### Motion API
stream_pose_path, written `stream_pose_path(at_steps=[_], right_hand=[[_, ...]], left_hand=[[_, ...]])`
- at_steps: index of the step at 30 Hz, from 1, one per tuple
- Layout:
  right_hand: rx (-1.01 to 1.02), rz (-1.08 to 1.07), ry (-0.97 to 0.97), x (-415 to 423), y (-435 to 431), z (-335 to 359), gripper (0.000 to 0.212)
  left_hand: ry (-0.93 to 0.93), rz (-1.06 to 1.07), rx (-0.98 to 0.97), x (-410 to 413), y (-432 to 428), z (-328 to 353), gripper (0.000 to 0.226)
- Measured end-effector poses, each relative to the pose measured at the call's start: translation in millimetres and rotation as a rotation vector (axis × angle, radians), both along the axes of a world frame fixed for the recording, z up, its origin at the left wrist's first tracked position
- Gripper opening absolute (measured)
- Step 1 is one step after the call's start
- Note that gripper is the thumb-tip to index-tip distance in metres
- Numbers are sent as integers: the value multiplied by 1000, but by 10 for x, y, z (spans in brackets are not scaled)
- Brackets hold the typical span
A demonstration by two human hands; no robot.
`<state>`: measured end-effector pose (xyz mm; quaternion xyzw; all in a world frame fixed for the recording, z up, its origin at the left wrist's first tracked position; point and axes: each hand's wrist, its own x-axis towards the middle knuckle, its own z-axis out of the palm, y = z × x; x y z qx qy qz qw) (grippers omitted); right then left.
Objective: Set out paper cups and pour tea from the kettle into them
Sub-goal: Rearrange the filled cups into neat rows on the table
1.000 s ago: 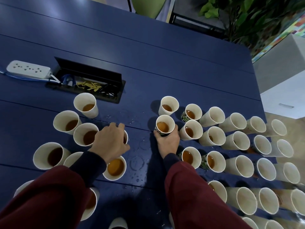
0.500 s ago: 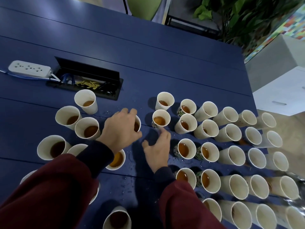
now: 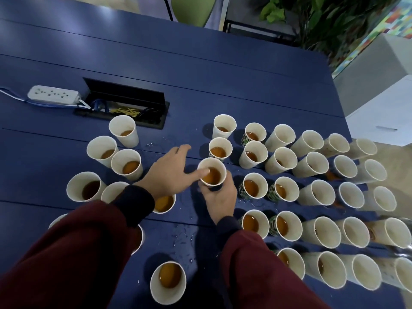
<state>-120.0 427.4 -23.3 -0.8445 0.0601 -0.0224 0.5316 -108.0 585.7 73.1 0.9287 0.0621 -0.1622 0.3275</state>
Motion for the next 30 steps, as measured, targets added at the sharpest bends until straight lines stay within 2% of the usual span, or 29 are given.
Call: stream_pose_path(at_steps=[3, 7, 8, 10, 11, 21, 26, 30], right_hand=[[23, -118, 65, 41, -1, -131, 47], [64, -185, 125, 44, 2, -207, 42], [60, -202, 136, 56, 6, -222, 42], [34, -229, 156, 77, 17, -232, 42], [15, -227, 156, 80, 26, -235, 42], [-29, -168, 205, 59, -110, -160, 44], [-19, -154, 249, 69, -138, -129, 48], [9, -202, 314, 66, -137, -71, 52]], left_hand=[[33, 44, -86, 276, -30, -117, 85], [160, 179, -327, 704, -218, -360, 70], [172, 190, -357, 779, -266, -450, 60], [155, 184, -363, 857, -349, -580, 26], [131, 181, -349, 877, -369, -630, 22], [96, 155, -364, 940, -550, -704, 26], [111, 232, -340, 881, -487, -688, 35], [70, 236, -136, 685, -260, -554, 33]])
